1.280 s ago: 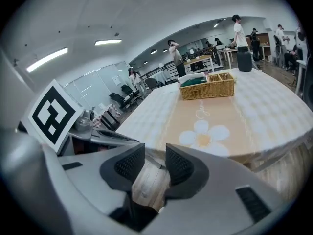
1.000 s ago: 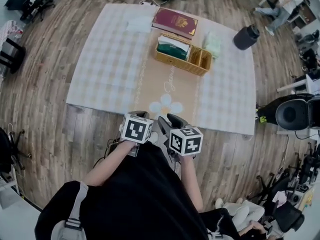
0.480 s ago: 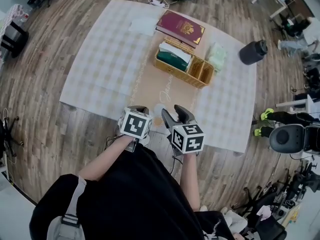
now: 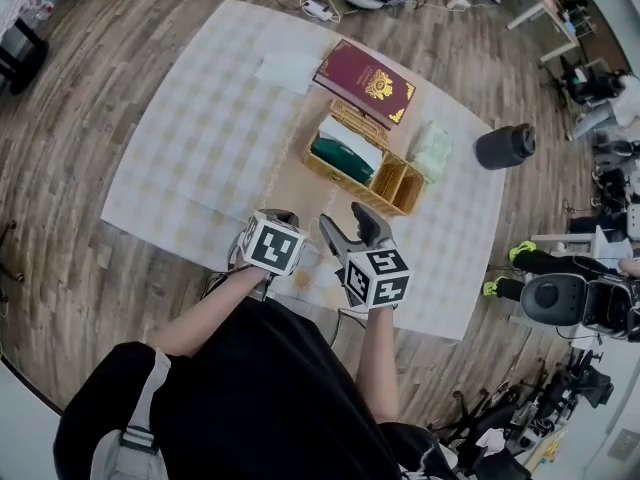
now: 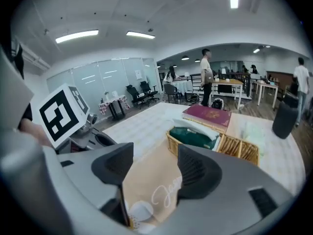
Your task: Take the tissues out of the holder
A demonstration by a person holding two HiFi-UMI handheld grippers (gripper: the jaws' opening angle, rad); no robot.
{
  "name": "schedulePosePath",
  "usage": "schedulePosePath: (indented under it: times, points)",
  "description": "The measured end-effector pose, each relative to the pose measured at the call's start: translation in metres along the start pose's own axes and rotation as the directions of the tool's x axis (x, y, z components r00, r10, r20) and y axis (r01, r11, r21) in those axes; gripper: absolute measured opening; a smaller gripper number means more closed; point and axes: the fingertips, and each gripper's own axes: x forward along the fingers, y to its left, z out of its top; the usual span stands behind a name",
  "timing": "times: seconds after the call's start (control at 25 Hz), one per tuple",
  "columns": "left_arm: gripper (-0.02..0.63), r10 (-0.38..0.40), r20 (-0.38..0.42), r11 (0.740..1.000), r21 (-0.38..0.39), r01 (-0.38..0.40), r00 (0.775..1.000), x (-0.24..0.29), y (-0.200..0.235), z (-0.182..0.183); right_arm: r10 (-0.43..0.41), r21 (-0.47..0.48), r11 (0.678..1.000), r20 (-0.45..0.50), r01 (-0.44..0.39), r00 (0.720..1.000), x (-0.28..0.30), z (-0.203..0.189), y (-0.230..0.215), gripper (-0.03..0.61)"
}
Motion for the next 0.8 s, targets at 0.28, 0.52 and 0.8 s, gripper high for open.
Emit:
schedulePosePath:
  times: [0.28, 0.52, 0.8]
  points:
    - [0.009, -0.024, -0.014, 0.999, -0.047, 0.024, 1.000, 0.010, 0.012, 0.005, -0.022, -0.244, 0.970, -0.085, 0.000, 0.996, 0.027, 0.010, -0.015, 0.291]
    - [0.009, -0.021, -0.022, 0.998, -0.067, 0.019, 1.000, 0.022, 0.032, 0.011, -0.024, -0.325, 0.945, -0.123, -0.017, 0.992, 0.053, 0.021, -0.038, 0.308]
    - [0.009, -0.028, -0.045, 0.994, -0.108, 0.023, 0.999, 0.032, 0.049, 0.007, -0.064, -0.435, 0.900, -0.196, -0.028, 0.979, 0.082, 0.033, -0.062, 0.330]
